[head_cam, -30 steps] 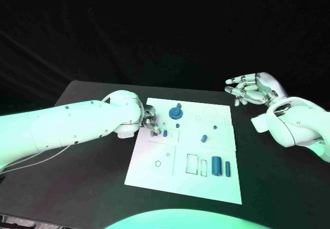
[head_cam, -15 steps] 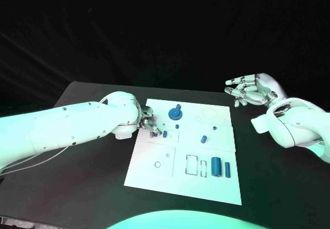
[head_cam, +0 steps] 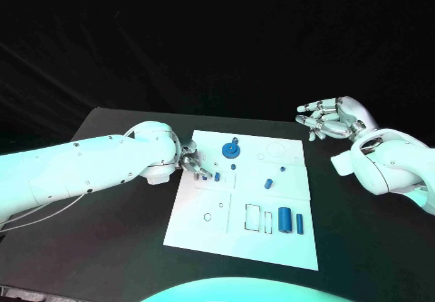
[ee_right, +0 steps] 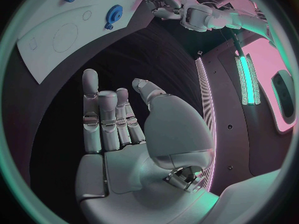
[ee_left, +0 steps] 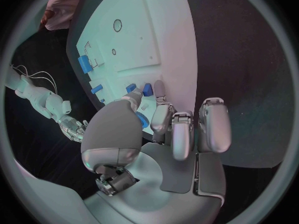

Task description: Assemble the parts on the task board

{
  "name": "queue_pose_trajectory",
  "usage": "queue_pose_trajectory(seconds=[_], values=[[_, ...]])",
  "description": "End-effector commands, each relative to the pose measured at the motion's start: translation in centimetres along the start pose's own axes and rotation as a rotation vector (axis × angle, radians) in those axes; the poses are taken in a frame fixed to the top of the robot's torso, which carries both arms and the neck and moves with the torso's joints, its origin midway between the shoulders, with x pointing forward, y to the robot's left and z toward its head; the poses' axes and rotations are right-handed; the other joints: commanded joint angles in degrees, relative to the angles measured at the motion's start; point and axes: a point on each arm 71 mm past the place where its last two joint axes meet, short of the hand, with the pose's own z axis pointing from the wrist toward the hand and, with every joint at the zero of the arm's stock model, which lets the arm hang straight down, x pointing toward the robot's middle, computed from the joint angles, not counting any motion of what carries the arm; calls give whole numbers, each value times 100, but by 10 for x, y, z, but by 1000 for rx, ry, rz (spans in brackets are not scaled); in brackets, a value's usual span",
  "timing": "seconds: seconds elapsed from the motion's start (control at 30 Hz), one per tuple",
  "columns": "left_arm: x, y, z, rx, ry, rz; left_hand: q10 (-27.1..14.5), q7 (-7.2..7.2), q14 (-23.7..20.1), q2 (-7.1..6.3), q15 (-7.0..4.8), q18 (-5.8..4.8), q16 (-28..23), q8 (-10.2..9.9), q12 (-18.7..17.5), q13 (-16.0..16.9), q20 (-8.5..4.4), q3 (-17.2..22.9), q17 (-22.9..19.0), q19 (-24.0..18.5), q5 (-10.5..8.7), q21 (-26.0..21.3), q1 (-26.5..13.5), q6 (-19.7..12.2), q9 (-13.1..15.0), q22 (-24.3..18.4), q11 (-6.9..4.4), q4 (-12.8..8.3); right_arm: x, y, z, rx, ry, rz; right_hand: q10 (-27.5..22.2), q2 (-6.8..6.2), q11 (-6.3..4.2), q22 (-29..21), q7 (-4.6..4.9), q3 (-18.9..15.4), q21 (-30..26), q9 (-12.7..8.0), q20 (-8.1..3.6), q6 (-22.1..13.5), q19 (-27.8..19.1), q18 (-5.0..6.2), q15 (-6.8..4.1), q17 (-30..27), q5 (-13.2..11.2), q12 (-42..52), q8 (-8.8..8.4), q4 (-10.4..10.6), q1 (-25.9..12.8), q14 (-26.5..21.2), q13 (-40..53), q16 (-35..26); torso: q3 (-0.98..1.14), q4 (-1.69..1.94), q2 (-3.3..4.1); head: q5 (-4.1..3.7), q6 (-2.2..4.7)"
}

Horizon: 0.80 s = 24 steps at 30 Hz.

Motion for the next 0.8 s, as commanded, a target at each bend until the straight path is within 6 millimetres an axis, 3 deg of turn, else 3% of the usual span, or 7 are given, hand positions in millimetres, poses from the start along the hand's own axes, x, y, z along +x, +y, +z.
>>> queue_pose_trajectory(seconds=[0.03,0.2,0.37,0.43,0.67,0.77,0.8], values=[[-2,2,-2,-18,-18,-63,-121,22,592,-12,24,68,37,3,-113,-180,4,-210,1507,-69,-15,-73,132,-89,-34,172,15,113,1,1,0,-13,10,-3,-64,-8,-1,-11,19,-38,-38,3,5,-51,-4,74,-10,-21,41,32,27,-5,63,-47,-35,4,3,-2,-3,3,0],[-5,6,-3,-9,-34,-152,-455,95,572,-5,67,110,6,-21,-481,-754,42,-728,1434,-170,-15,-233,346,-265,-124,9,77,361,1,1,0,-13,9,-3,-65,-9,-1,-12,19,-38,-38,2,5,-51,-4,74,-10,-22,42,32,27,-6,64,-47,-36,4,5,-4,-2,8,13],[-9,9,-5,33,-57,-275,-1180,233,442,121,161,204,-178,-132,-1293,-1941,113,-1199,1027,-405,-12,-591,501,-570,-267,-357,197,384,1,1,0,-12,7,-4,-66,-9,-1,-12,19,-38,-38,2,5,-52,-4,74,-10,-22,43,32,28,-6,65,-47,-38,4,3,-4,1,0,27],[-10,10,-5,47,-63,-311,-1653,318,299,181,234,290,-367,-198,-1781,-2603,164,-1358,643,-644,-8,-944,558,-736,-334,-711,279,385,1,1,0,-12,7,-4,-66,-9,-1,-12,19,-38,-38,2,5,-52,-4,74,-10,-22,43,32,28,-6,65,-47,-38,4,3,-4,2,0,30],[-17,11,-6,112,-130,-399,-2266,590,-228,379,464,531,-1012,-384,-2228,-3054,334,-1726,-527,-1311,-9,-2019,901,-1206,-598,-1725,542,372,1,1,0,-11,6,-4,-66,-9,-1,-12,19,-38,-38,2,5,-52,-4,74,-10,-22,43,32,28,-6,65,-47,-38,4,3,-2,-1,-12,46],[-22,7,-7,186,-180,-402,-2417,649,-526,467,512,646,-1373,-429,-2346,-3199,380,-1693,-1113,-1656,-4,-2598,1364,-1297,-705,-2260,596,296,1,1,0,-11,5,-5,-70,-8,-2,-14,20,-36,-40,2,4,-57,-2,75,-11,-28,48,31,28,-10,72,-50,-46,2,5,-4,-2,-14,51],[-23,4,-7,225,-208,-389,-2432,646,-552,500,505,664,-1411,-426,-2368,-3236,385,-1606,-1168,-1696,-8,-2687,1671,-1295,-726,-2337,585,171,1,1,1,-11,5,-5,-77,-9,-2,-14,19,-35,-40,2,4,-57,-2,75,-11,-38,49,26,29,-11,74,-56,-54,-6,5,-3,0,-20,59]])
